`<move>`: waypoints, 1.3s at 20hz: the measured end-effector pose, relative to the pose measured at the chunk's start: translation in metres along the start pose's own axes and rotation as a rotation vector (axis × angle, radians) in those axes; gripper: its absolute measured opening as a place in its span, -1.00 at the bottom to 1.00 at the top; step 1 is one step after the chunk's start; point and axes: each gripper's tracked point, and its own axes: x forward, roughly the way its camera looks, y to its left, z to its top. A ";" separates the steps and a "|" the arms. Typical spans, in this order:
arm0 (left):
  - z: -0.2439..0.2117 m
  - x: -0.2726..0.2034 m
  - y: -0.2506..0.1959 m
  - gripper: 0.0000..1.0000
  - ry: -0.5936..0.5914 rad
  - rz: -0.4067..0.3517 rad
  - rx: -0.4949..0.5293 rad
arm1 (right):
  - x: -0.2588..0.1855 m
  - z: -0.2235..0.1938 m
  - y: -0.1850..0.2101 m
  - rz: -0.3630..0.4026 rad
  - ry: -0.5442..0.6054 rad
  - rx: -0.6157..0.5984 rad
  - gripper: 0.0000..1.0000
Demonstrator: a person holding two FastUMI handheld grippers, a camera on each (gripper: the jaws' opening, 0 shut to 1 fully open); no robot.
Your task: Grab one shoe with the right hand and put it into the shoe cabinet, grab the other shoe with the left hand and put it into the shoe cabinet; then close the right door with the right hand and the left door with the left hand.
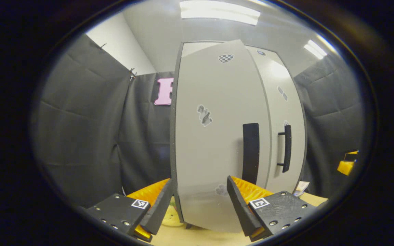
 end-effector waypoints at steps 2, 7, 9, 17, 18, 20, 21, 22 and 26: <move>-0.003 -0.023 0.011 0.80 0.007 0.002 0.012 | -0.009 0.001 0.007 0.008 -0.004 0.005 0.94; -0.009 -0.077 0.029 0.80 0.026 0.011 0.051 | -0.038 0.006 0.017 0.015 -0.029 0.012 0.94; -0.012 -0.094 0.033 0.80 0.032 0.013 0.048 | -0.048 0.005 0.020 0.019 -0.031 0.009 0.94; -0.023 -0.128 0.033 0.85 0.056 0.011 0.057 | -0.067 -0.002 0.023 0.012 -0.026 0.019 0.94; -0.025 -0.129 0.032 0.90 0.060 0.009 0.053 | -0.068 -0.003 0.023 0.012 -0.023 0.020 0.94; -0.027 -0.131 0.032 0.90 0.066 0.008 0.049 | -0.068 -0.003 0.023 0.008 -0.020 0.018 0.94; -0.027 -0.131 0.031 0.92 0.067 0.008 0.049 | -0.068 -0.003 0.022 0.006 -0.020 0.017 0.94; -0.027 -0.130 0.031 0.90 0.067 0.009 0.049 | -0.068 -0.001 0.022 0.002 -0.023 0.017 0.86; -0.026 -0.129 0.033 0.90 0.063 0.013 0.041 | -0.068 -0.001 0.022 0.001 -0.023 0.010 0.94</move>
